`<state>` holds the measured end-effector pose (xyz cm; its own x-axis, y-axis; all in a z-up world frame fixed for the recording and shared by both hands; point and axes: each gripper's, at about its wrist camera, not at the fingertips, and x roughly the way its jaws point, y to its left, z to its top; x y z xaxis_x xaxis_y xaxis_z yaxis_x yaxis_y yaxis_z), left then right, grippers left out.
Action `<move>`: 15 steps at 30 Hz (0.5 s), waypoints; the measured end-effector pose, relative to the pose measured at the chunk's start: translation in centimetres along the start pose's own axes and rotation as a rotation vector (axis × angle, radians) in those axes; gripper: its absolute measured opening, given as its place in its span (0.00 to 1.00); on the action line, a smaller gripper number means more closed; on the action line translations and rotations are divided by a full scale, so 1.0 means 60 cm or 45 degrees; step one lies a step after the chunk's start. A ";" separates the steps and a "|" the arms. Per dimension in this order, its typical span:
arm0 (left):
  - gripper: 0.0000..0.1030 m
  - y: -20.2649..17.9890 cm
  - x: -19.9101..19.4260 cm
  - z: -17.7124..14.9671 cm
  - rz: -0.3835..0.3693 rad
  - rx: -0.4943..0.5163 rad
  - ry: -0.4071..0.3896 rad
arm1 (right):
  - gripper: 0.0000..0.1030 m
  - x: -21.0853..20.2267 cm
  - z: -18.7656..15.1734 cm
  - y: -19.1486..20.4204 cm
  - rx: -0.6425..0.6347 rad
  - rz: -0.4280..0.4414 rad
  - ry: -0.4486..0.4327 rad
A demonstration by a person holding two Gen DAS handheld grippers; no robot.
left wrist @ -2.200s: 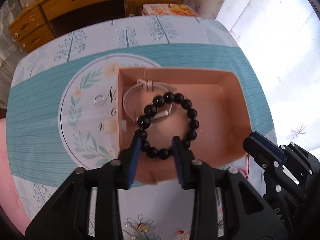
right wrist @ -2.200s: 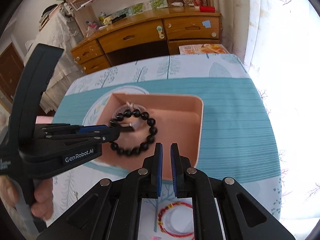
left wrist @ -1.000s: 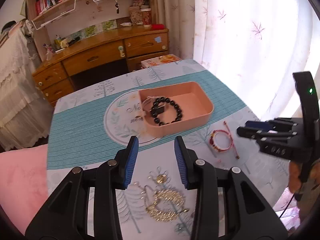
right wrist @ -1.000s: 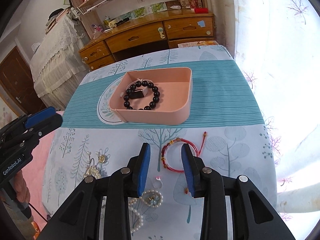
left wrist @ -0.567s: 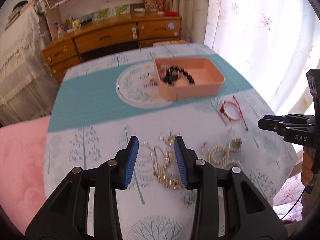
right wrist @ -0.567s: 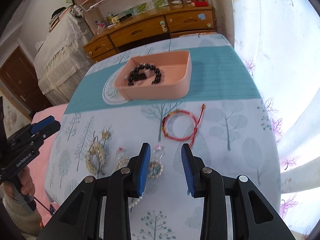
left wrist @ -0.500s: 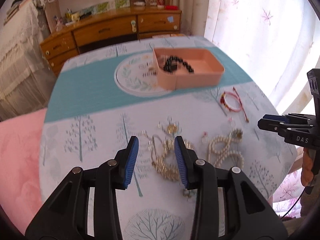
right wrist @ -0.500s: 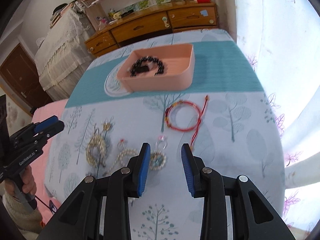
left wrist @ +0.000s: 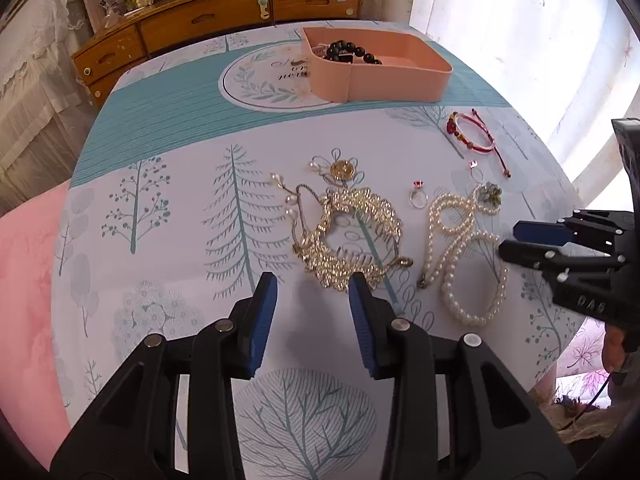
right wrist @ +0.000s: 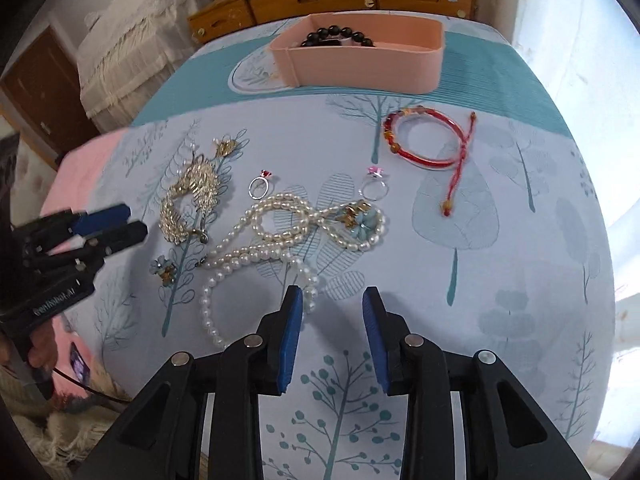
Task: Organize jewelry
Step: 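Move the left tool back over the gold leaf hair comb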
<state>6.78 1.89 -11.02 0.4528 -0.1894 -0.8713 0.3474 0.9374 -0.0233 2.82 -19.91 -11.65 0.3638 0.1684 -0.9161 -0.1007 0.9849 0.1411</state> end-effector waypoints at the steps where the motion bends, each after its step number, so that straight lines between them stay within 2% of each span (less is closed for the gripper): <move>1: 0.33 0.000 0.000 0.005 -0.001 0.004 -0.001 | 0.31 0.003 0.006 0.008 -0.034 -0.018 0.007; 5: 0.33 -0.001 0.007 0.030 0.010 0.080 0.017 | 0.24 0.019 0.020 0.058 -0.257 -0.174 0.050; 7: 0.33 -0.002 0.018 0.047 0.020 0.142 0.040 | 0.13 0.024 0.027 0.079 -0.355 -0.197 0.079; 9: 0.33 -0.002 0.029 0.062 0.020 0.197 0.065 | 0.09 0.028 0.034 0.088 -0.402 -0.197 0.105; 15: 0.33 -0.002 0.063 0.089 -0.037 0.383 0.154 | 0.07 0.027 0.042 0.069 -0.341 -0.135 0.140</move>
<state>12.81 -0.50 -11.71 0.3446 -0.1616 -0.9247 0.5938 0.8004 0.0814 5.36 -15.47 -11.61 0.2846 0.0456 -0.9576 -0.3132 0.9485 -0.0479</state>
